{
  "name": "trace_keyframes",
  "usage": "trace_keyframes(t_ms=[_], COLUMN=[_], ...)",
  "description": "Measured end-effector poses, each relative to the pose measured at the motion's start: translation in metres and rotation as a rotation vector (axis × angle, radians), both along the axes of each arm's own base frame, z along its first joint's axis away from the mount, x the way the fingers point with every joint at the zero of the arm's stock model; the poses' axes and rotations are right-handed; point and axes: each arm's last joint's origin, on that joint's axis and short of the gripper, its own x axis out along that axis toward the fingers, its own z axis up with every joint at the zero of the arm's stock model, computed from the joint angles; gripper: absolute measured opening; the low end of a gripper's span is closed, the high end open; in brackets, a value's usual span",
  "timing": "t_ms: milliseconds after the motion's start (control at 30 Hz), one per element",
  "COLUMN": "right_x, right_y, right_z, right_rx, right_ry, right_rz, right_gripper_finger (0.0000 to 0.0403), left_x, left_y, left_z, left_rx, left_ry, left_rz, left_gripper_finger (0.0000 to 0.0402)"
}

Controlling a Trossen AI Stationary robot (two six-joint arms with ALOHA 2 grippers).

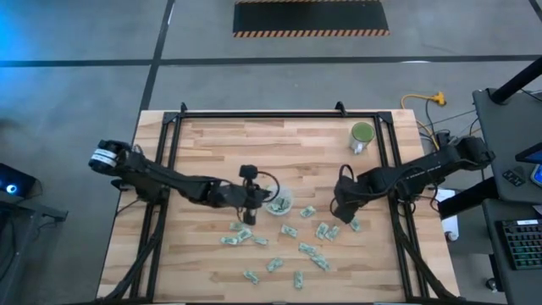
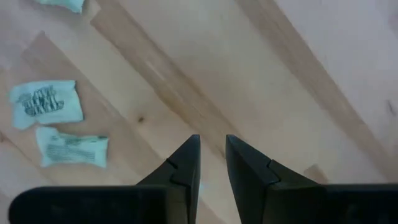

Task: Pick and place Stevia / Truvia into bins
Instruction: Put the light green stevia packet into the transparent container

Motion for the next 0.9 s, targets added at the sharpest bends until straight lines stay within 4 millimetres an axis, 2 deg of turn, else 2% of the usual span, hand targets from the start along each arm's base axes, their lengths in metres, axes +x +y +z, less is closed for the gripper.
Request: trace_keyframes(t_ms=[200,433,767,900], right_x=[-0.004,-0.008,-0.013,-0.016], right_y=[0.014,0.027,0.039,0.042], right_z=[0.000,0.003,0.002,-0.001], right_rx=[0.026,0.036,0.007,0.006], right_ry=[0.009,0.014,0.000,0.004], right_rz=[-0.046,-0.060,-0.020,-0.029], right_gripper_finger=[0.0068,0.0068,0.0068,0.0076], left_x=[0.015,0.024,0.026,0.026], left_y=[0.010,0.009,0.012,0.014], left_z=[-0.022,-0.030,-0.025,-0.023], left_rx=[-0.071,-0.081,-0.060,-0.059], left_ry=[0.077,0.078,0.035,0.026], left_rz=[-0.085,-0.203,-0.215,-0.207], left_gripper_finger=[0.0002,0.0010,0.0138,0.0173])
